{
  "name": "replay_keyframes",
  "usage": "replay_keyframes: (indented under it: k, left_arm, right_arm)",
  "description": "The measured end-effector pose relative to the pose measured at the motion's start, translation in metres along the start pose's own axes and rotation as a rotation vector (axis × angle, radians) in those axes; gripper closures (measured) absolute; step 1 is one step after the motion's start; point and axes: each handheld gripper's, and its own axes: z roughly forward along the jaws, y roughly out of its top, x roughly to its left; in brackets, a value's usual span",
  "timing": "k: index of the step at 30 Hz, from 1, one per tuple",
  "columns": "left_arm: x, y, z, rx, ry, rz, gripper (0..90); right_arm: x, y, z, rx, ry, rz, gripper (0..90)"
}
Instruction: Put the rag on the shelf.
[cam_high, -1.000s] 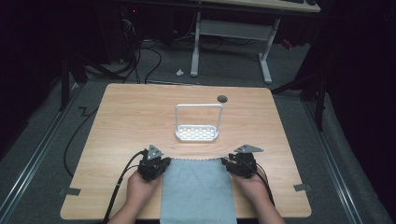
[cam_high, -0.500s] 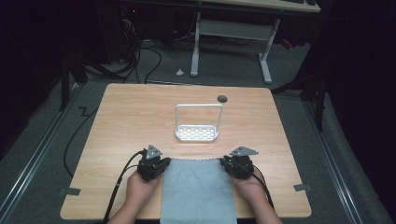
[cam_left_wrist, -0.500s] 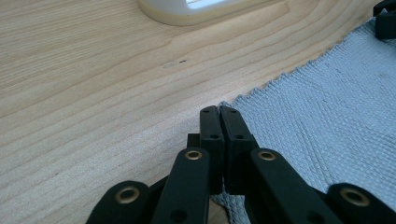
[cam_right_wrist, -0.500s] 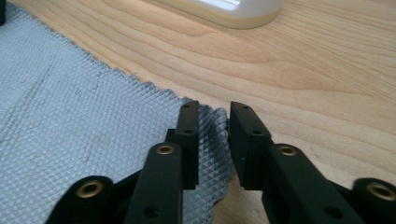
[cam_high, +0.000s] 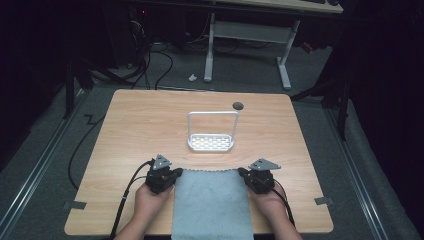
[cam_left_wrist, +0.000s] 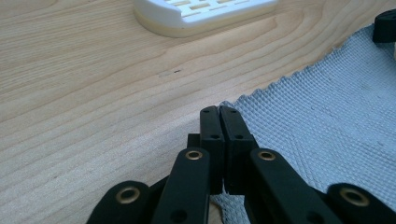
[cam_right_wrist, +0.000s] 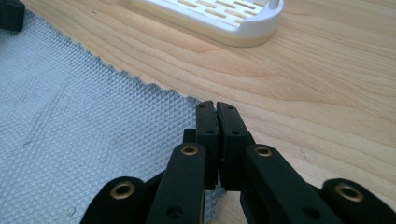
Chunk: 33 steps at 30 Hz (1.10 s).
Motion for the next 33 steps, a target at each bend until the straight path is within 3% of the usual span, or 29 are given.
replay_keyframes:
  k: [7, 13, 24, 33]
  left_arm:
    - [-0.004, -0.003, -0.004, -0.023, -0.013, 0.010, 88.4]
    - [-0.006, -0.004, -0.012, -0.046, -0.023, -0.004, 88.3]
    - [-0.012, 0.004, -0.032, -0.122, -0.035, -0.005, 88.4]
    - [-0.019, 0.010, -0.046, -0.199, -0.022, 0.029, 88.4]
  right_arm:
    - [0.001, -0.001, -0.007, -0.028, -0.005, -0.001, 89.4]
    - [0.002, 0.000, -0.014, -0.060, -0.001, -0.009, 89.3]
    - [0.006, 0.005, -0.028, -0.146, -0.001, 0.000, 89.3]
    - [0.009, 0.014, -0.042, -0.215, -0.005, -0.018, 89.3]
